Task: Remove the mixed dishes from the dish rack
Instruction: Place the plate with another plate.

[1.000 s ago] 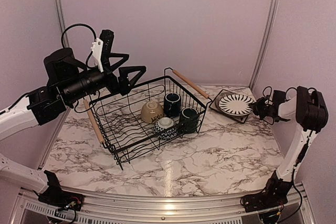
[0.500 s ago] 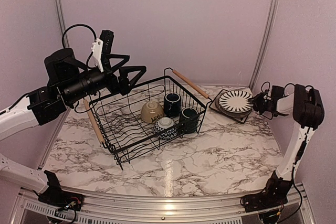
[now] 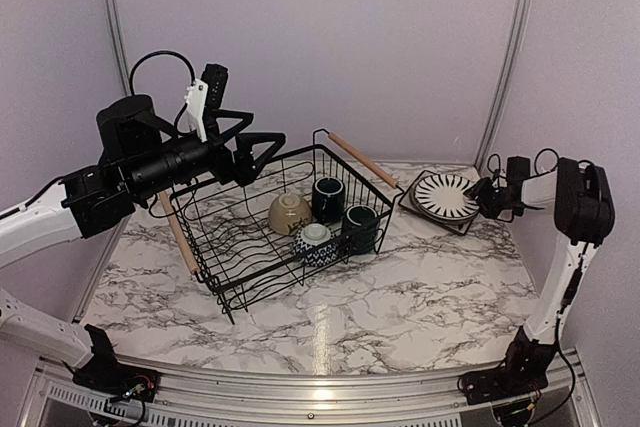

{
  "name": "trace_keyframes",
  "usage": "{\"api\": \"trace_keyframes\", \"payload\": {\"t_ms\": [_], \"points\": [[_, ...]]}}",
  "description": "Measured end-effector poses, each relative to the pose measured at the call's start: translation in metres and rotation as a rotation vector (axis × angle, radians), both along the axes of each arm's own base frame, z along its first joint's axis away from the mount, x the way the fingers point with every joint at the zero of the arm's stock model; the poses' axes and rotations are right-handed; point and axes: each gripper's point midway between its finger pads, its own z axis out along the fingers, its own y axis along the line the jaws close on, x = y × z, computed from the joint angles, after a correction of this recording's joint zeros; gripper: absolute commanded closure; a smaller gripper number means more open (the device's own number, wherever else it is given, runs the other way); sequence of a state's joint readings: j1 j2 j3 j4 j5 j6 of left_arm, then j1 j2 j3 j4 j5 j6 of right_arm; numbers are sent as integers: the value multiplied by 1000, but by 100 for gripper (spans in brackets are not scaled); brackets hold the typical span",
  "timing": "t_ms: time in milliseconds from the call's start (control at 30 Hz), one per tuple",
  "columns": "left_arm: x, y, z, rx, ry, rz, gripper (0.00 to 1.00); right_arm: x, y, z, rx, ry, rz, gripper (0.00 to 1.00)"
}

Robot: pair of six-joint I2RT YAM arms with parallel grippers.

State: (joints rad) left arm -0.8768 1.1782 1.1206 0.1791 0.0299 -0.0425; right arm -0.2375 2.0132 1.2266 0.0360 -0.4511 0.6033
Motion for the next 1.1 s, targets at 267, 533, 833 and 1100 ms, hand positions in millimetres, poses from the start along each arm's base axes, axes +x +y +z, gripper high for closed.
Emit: {"api": "trace_keyframes", "payload": {"t_ms": [267,533,833,1100], "points": [[3,-4,-3,1,16,-4,1,-10,-3,11,-125,34,28,26],[8,-5,-9,2,37,17,1,-20,-11,12,-202,69,28,24],[35,0,-26,53,117,162,1,-21,-9,12,-211,68,47,25],[61,0,-59,143,266,269,1,-26,-9,8,-253,102,43,21]]}}
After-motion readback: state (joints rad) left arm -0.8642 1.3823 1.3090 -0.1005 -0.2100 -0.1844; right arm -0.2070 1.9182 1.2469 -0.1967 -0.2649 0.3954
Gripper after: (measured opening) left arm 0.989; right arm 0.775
